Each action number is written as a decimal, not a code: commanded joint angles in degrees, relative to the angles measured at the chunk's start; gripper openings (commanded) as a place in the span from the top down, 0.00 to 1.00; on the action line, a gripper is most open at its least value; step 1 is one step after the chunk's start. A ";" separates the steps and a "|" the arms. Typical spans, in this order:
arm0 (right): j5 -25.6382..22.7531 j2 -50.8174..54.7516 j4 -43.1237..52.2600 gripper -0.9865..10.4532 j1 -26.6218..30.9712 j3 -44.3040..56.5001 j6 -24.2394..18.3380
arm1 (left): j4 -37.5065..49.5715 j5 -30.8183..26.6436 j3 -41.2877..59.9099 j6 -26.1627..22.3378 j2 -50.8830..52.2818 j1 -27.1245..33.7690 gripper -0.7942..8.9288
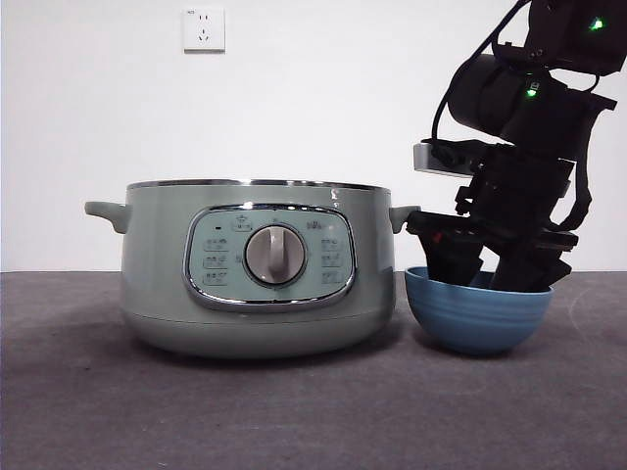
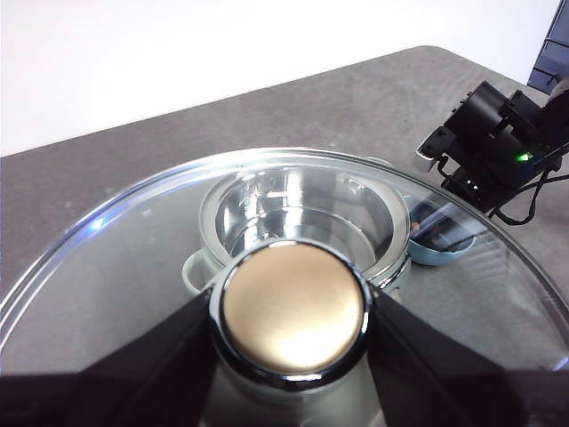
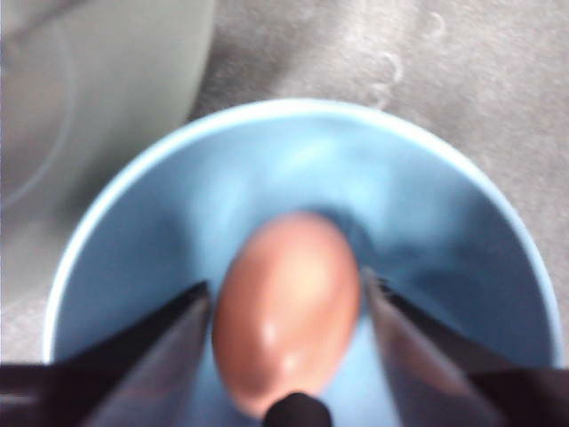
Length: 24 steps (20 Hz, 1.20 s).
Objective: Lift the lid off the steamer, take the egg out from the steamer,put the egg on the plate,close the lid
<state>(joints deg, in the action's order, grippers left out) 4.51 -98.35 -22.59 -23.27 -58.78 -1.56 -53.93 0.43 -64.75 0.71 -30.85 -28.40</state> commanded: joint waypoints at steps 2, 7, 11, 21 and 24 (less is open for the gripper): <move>0.07 -0.55 0.22 0.61 -0.66 0.37 -0.48 | 3.32 0.04 -0.35 0.59 0.57 -0.11 0.93; -0.15 3.52 0.09 0.61 -0.96 0.33 -0.48 | 4.94 0.09 -0.35 0.57 -0.66 -0.11 0.93; -0.20 13.57 -4.35 0.61 -0.96 0.33 -0.48 | 8.79 3.06 -0.35 0.57 -4.42 -0.11 0.93; -0.13 46.88 -17.22 0.61 -0.96 0.33 0.92 | 28.06 8.94 -0.37 0.13 -23.63 -0.17 0.93; -0.07 54.55 -18.29 0.61 -0.96 0.33 2.32 | 33.44 8.94 -0.35 -0.52 -30.25 -0.28 0.93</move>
<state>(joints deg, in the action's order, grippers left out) 4.45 -43.90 -40.86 -24.05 -58.78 -0.32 -23.57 8.95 -64.75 0.62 -61.41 -28.56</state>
